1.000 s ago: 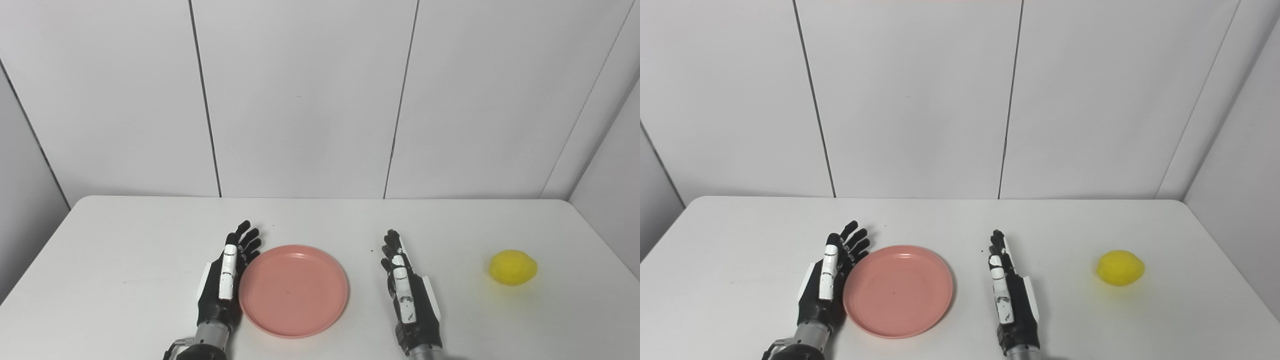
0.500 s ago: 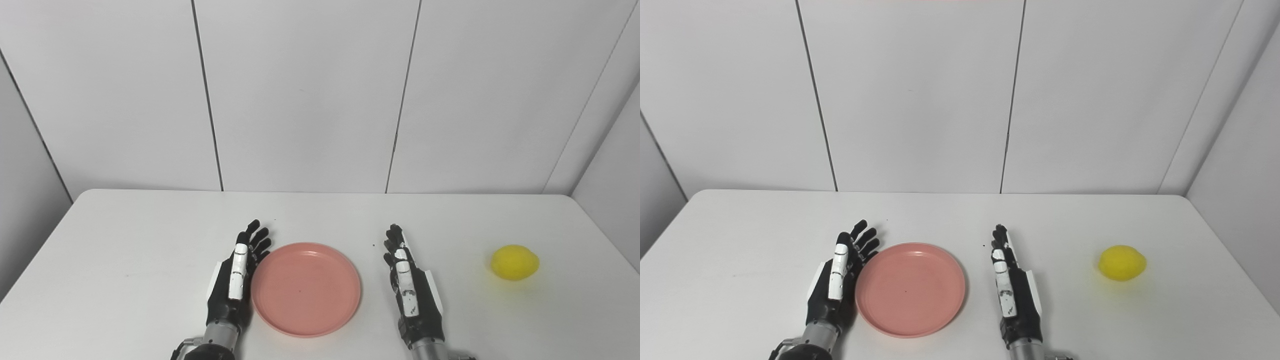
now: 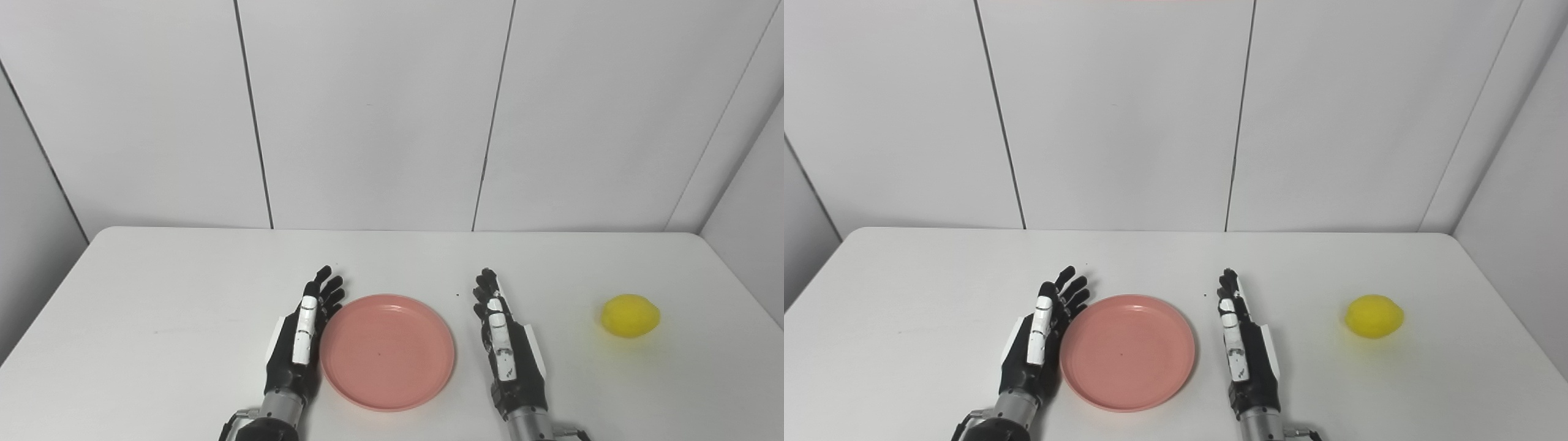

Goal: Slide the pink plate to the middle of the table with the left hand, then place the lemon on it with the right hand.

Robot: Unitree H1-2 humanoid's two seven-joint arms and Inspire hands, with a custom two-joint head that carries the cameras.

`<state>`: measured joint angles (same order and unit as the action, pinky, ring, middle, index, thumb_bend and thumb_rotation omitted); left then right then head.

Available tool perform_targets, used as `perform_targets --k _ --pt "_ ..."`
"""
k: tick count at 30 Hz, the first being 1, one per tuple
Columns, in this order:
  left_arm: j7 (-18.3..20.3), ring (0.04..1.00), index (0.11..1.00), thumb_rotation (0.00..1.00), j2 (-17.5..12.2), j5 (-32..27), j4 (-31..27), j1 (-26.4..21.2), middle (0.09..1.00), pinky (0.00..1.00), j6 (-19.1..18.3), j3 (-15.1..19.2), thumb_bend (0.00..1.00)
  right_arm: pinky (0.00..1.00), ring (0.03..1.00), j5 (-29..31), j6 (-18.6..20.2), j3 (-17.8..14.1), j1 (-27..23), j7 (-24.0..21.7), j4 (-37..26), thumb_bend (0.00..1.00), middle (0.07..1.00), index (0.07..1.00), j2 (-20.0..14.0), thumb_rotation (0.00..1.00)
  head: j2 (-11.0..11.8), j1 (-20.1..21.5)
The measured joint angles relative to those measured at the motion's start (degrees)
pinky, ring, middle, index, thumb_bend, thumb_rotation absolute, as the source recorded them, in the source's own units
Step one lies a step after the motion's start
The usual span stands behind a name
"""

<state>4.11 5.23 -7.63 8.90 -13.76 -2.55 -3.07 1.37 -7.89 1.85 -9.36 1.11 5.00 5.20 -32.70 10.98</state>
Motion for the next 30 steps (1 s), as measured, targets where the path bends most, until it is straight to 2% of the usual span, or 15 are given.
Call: perform_targets --k 7,8,13,14,15,16,18,22,26,30 --pt "0.04 0.928 0.925 1.00 -0.08 0.58 1.15 0.00 0.927 0.94 2.26 -0.63 0.66 1.00 0.990 -0.97 0.12 -1.47 0.19 1.69 -1.21 0.75 0.972 0.969 -0.25 1.00 0.00 0.27" --pt "0.04 0.927 0.925 1.00 -0.14 1.23 1.48 -0.08 0.926 0.94 2.81 -0.81 0.66 1.00 0.989 -1.51 0.53 -1.80 0.29 2.02 -2.00 0.76 0.970 0.967 -0.68 0.99 -0.61 1.57" --pt "0.05 0.930 0.928 1.00 -0.62 2.57 2.91 -1.15 0.929 0.94 3.97 -1.13 0.66 0.99 0.959 -7.78 1.89 -3.82 0.17 4.69 -6.31 0.74 0.947 0.940 -3.57 0.90 -2.02 3.34" --pt "0.05 0.930 0.928 1.00 -0.80 2.69 3.36 -1.43 0.930 0.94 4.33 -1.14 0.66 0.99 0.961 -9.40 2.25 -4.35 0.12 5.30 -6.80 0.75 0.947 0.940 -4.10 0.85 -2.11 3.52" --pt "0.05 0.927 0.928 1.00 -0.92 2.83 3.60 -1.63 0.928 0.94 4.39 -1.16 0.66 0.94 0.940 -10.79 2.65 -4.85 0.12 6.24 -7.34 0.75 0.932 0.932 -4.71 0.82 -2.20 3.69" --pt "0.04 0.927 0.928 1.00 -1.06 3.21 3.75 -1.75 0.928 0.93 4.50 -1.26 0.66 0.94 0.939 -12.35 2.99 -5.36 0.12 6.98 -7.98 0.75 0.932 0.932 -5.35 0.81 -2.20 3.69" --pt "0.04 0.927 0.933 1.00 -1.17 3.92 3.87 -1.82 0.931 0.93 4.65 -1.45 0.65 0.89 0.918 -15.07 3.53 -6.12 0.14 7.85 -9.13 0.75 0.921 0.927 -6.70 0.74 -2.46 4.04" --pt "0.04 0.927 0.935 1.00 -1.58 4.15 4.24 -2.03 0.932 0.93 5.05 -1.72 0.66 0.88 0.907 -19.63 4.09 -7.65 0.17 9.09 -11.25 0.77 0.913 0.924 -9.69 0.63 -2.72 5.01" --pt "0.04 0.926 0.932 1.00 -1.90 4.15 4.32 -2.08 0.931 0.93 5.10 -1.84 0.67 0.91 0.927 -24.46 6.26 -8.79 0.17 10.11 -11.69 0.79 0.917 0.922 -12.31 0.56 -3.60 5.54" --pt "0.04 0.927 0.930 1.00 -2.03 4.15 4.24 -2.07 0.930 0.93 5.07 -1.85 0.67 0.88 0.924 -29.21 12.42 -9.38 0.52 10.32 -12.63 0.83 0.934 0.933 -12.98 0.55 -4.22 6.95"
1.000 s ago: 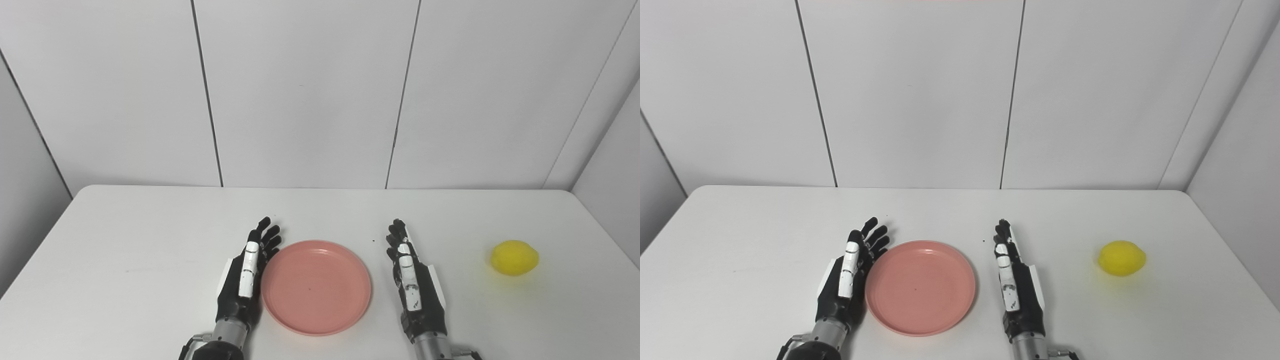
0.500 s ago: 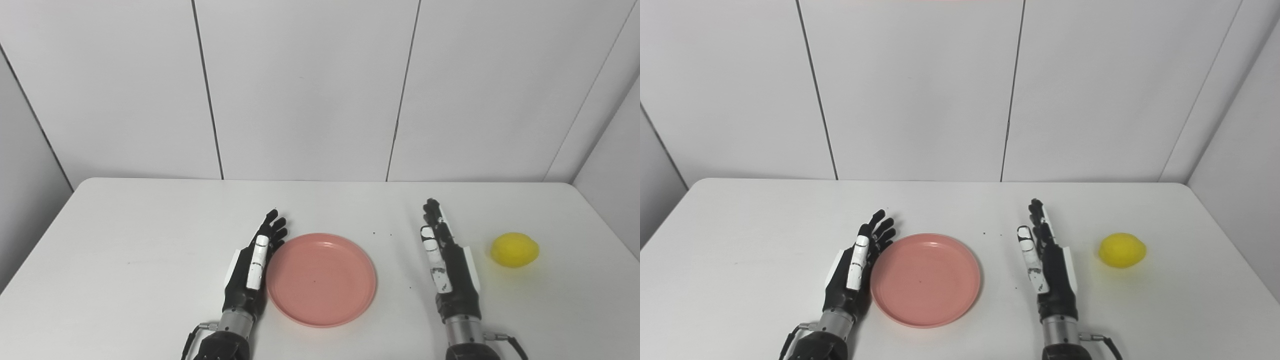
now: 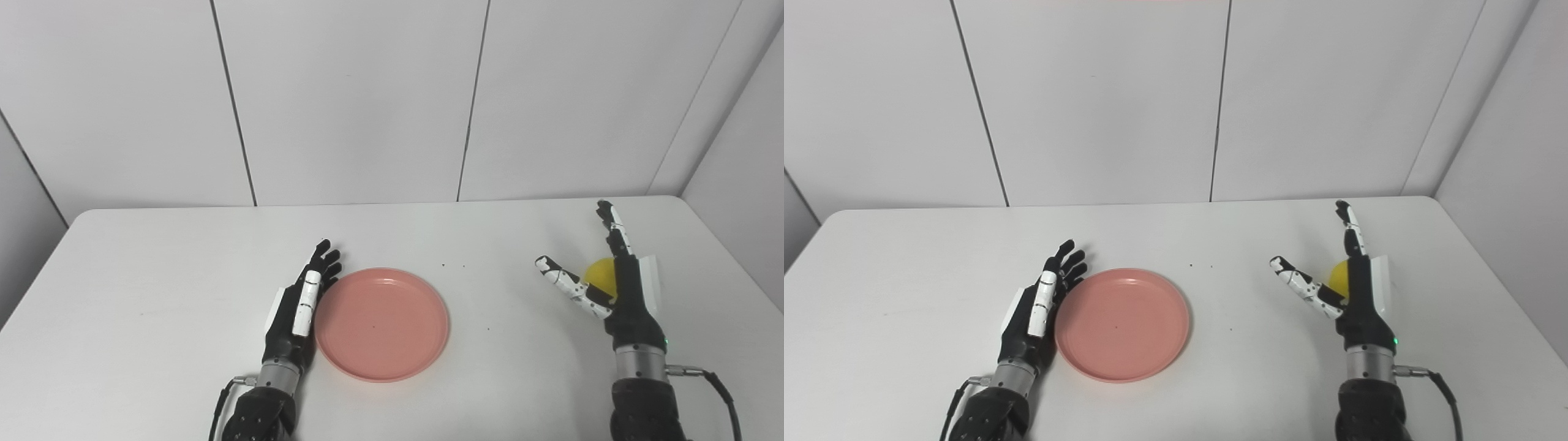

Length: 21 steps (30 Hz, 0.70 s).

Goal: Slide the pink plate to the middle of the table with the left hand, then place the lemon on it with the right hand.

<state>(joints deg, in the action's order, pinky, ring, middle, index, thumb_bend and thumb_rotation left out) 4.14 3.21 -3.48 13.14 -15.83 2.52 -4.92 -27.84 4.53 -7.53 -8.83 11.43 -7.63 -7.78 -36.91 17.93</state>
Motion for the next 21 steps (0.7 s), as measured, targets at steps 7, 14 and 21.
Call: perform_targets --k 7,14,21 --pt "0.13 0.932 0.936 1.00 -0.14 -0.16 0.01 -0.01 0.935 0.93 0.00 0.14 0.67 0.80 0.898 -6.43 6.60 0.00 0.02 0.30 -0.37 0.89 0.931 0.926 -2.06 0.45 -0.26 2.11" --pt "1.21 0.936 0.936 1.00 -0.62 -0.86 0.03 -0.11 0.939 0.92 -0.13 0.56 0.67 0.75 0.880 -8.64 10.84 0.42 -0.65 -0.42 1.09 0.92 0.913 0.918 -5.66 0.39 0.00 4.83" --pt "1.83 0.935 0.932 1.00 -1.18 -1.68 0.07 -0.31 0.937 0.92 -0.30 1.35 0.66 0.79 0.894 -9.35 13.28 1.54 -1.60 -2.27 4.81 0.94 0.915 0.921 -7.77 0.42 0.09 5.71"
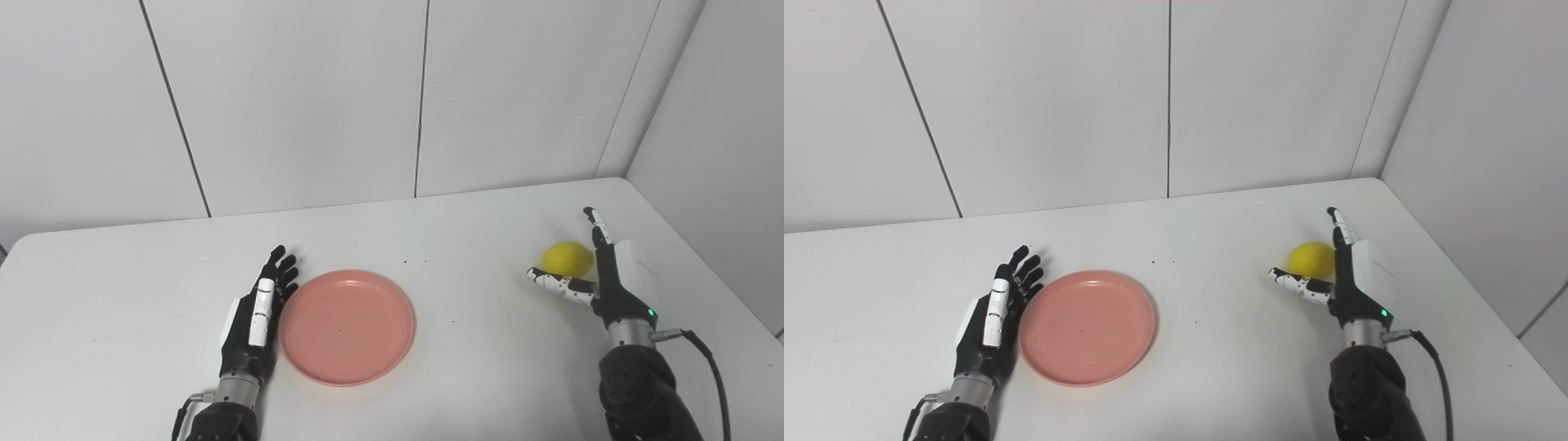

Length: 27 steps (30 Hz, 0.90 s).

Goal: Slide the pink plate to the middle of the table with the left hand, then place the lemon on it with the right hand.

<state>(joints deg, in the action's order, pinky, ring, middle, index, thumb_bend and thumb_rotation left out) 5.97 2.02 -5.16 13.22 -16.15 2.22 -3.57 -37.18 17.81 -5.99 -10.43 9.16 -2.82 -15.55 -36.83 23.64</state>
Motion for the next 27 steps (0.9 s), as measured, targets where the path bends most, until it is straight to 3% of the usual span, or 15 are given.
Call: perform_targets --k 13,20,22,27 --pt "0.24 0.931 0.931 1.00 -0.33 0.05 0.10 -0.13 0.934 0.93 -0.28 0.43 0.67 0.75 0.862 1.74 1.50 1.99 -4.14 -0.96 8.95 0.96 0.890 0.891 -2.15 0.37 0.26 0.26" --pt "0.33 0.935 0.933 1.00 -0.56 0.02 0.08 -0.13 0.937 0.94 -0.34 0.43 0.67 0.72 0.833 3.29 0.15 2.65 -6.11 2.87 12.79 0.93 0.867 0.859 -2.29 0.34 0.26 0.18" --pt "0.36 0.935 0.934 1.00 -0.57 0.01 0.07 -0.13 0.938 0.93 -0.35 0.43 0.67 0.73 0.824 3.84 -0.51 2.78 -6.24 3.52 13.38 0.91 0.853 0.843 -2.29 0.32 0.26 0.00" --pt "0.37 0.930 0.930 1.00 -0.61 0.03 0.04 -0.12 0.935 0.92 -0.35 0.42 0.67 0.60 0.694 5.00 -2.29 2.78 -7.27 7.03 15.88 0.76 0.747 0.735 -2.25 0.17 0.00 -0.26"
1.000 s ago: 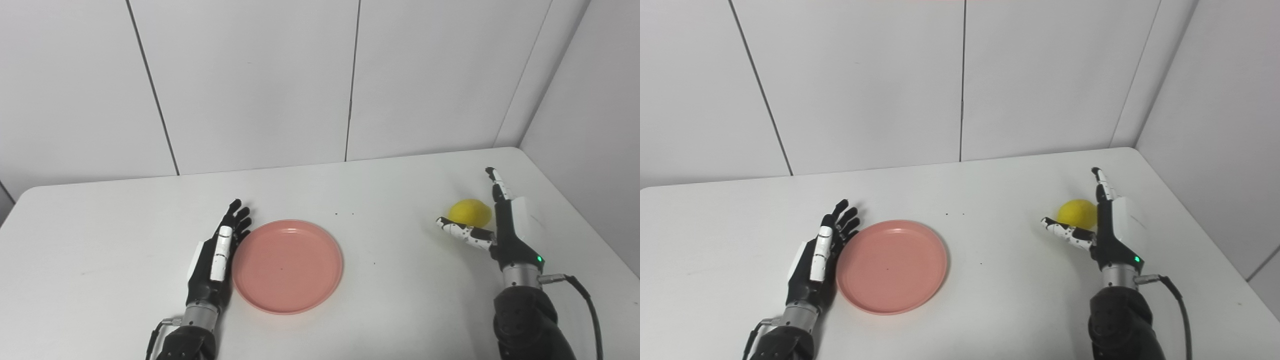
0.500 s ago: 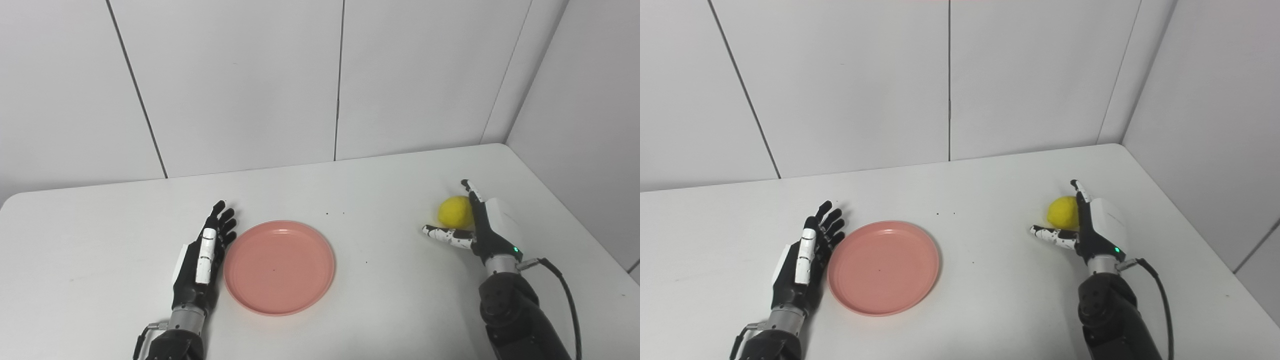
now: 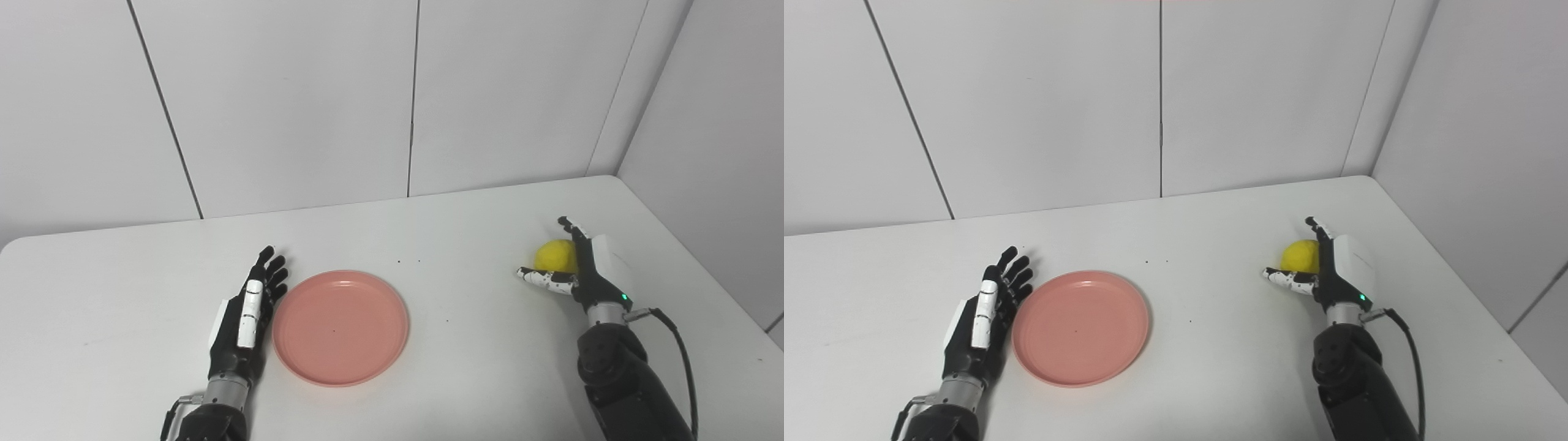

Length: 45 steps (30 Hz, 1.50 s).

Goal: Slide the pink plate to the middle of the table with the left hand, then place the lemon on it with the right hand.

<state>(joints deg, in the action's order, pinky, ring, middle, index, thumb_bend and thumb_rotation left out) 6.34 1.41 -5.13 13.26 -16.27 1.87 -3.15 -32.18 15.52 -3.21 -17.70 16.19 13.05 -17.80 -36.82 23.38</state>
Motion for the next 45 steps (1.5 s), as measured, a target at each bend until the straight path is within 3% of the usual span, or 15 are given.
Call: perform_targets --k 3,6,8,10,15,18,20,26,27,30,32,36,39,43,45 --pt "0.02 0.932 0.934 1.00 0.00 0.00 -0.10 0.01 0.937 0.93 0.01 -0.02 0.66 0.48 0.563 0.59 -0.93 -0.01 -0.21 1.95 0.54 0.67 0.635 0.662 0.07 0.03 -0.09 0.00" --pt "0.05 0.933 0.929 1.00 0.01 0.00 -0.08 0.00 0.937 0.93 0.03 -0.01 0.66 0.35 0.404 1.21 -1.68 0.00 -0.16 3.27 0.59 0.54 0.514 0.574 0.60 0.00 -0.09 -0.09" --pt "0.05 0.934 0.930 1.00 0.01 -0.01 -0.07 0.00 0.936 0.93 0.03 -0.01 0.66 0.27 0.434 1.36 -1.94 0.06 -0.06 3.80 0.53 0.52 0.452 0.537 0.94 0.00 0.00 -0.18" --pt "0.05 0.933 0.933 1.00 0.01 -0.01 -0.09 0.00 0.937 0.93 0.01 -0.03 0.66 0.22 0.409 1.39 -1.92 0.06 0.04 4.18 0.39 0.52 0.487 0.499 1.28 0.00 0.00 -0.35" --pt "0.05 0.934 0.935 1.00 0.02 0.00 -0.09 0.00 0.938 0.93 -0.04 -0.03 0.66 0.22 0.442 1.64 -1.89 0.01 0.27 4.60 0.09 0.51 0.419 0.523 1.78 0.00 -0.18 -0.35" --pt "0.05 0.937 0.937 1.00 0.02 -0.03 -0.09 0.00 0.941 0.93 -0.07 -0.01 0.66 0.22 0.416 1.76 -1.91 0.01 0.39 4.89 -0.05 0.52 0.468 0.505 2.02 0.00 -0.09 -0.44" --pt "0.05 0.936 0.937 1.00 0.02 -0.03 -0.11 0.00 0.940 0.93 -0.10 -0.01 0.65 0.22 0.438 1.97 -1.94 0.01 0.42 5.05 -0.13 0.51 0.416 0.517 2.15 0.00 -0.18 -0.88" --pt "0.02 0.934 0.935 1.00 0.03 0.00 -0.24 0.02 0.937 0.93 -0.54 0.01 0.66 0.18 0.393 2.89 -3.19 0.22 1.45 5.96 -1.64 0.52 0.498 0.488 3.73 0.00 -0.27 -1.14" --pt "0.02 0.934 0.936 1.00 0.03 0.00 -0.24 0.02 0.938 0.94 -0.64 0.01 0.67 0.25 0.374 3.03 -3.59 0.44 1.72 6.03 -2.03 0.51 0.469 0.526 4.28 0.00 -0.27 -1.32" --pt "0.02 0.933 0.935 1.00 0.07 0.00 -0.39 0.05 0.936 0.94 -1.05 -0.02 0.67 0.28 0.404 3.11 -4.54 1.36 2.66 6.09 -4.16 0.52 0.493 0.498 5.54 0.00 -0.35 -1.76" --pt "0.01 0.936 0.934 1.00 0.10 0.00 -0.41 0.06 0.937 0.94 -1.10 -0.01 0.67 0.22 0.411 3.03 -6.03 2.29 3.18 6.20 -5.76 0.52 0.496 0.490 6.23 0.00 -0.44 -2.29" --pt "0.01 0.932 0.936 1.00 0.37 -0.02 -0.40 0.06 0.934 0.93 -1.05 0.01 0.66 0.29 0.378 3.00 -7.80 3.93 3.29 6.23 -7.84 0.51 0.467 0.539 6.99 0.00 -0.35 -4.04" --pt "-0.11 0.930 0.938 1.00 0.53 0.36 -0.40 0.08 0.934 0.93 -1.03 -0.19 0.68 0.19 0.390 3.01 -8.72 5.39 3.28 5.56 -10.42 0.52 0.496 0.494 7.78 0.00 -0.27 -5.71" --pt "-0.74 0.928 0.936 1.00 1.23 1.27 -0.41 0.14 0.933 0.92 -0.90 -0.24 0.67 0.23 0.365 3.01 -9.30 7.47 3.16 4.32 -12.26 0.51 0.459 0.533 9.22 0.00 -0.18 -8.08" --pt "-0.99 0.931 0.939 1.00 1.51 1.54 -0.37 0.15 0.935 0.93 -0.69 -0.24 0.67 0.25 0.402 2.98 -9.68 8.56 3.17 3.57 -12.29 0.52 0.491 0.499 9.77 0.00 0.00 -8.88"
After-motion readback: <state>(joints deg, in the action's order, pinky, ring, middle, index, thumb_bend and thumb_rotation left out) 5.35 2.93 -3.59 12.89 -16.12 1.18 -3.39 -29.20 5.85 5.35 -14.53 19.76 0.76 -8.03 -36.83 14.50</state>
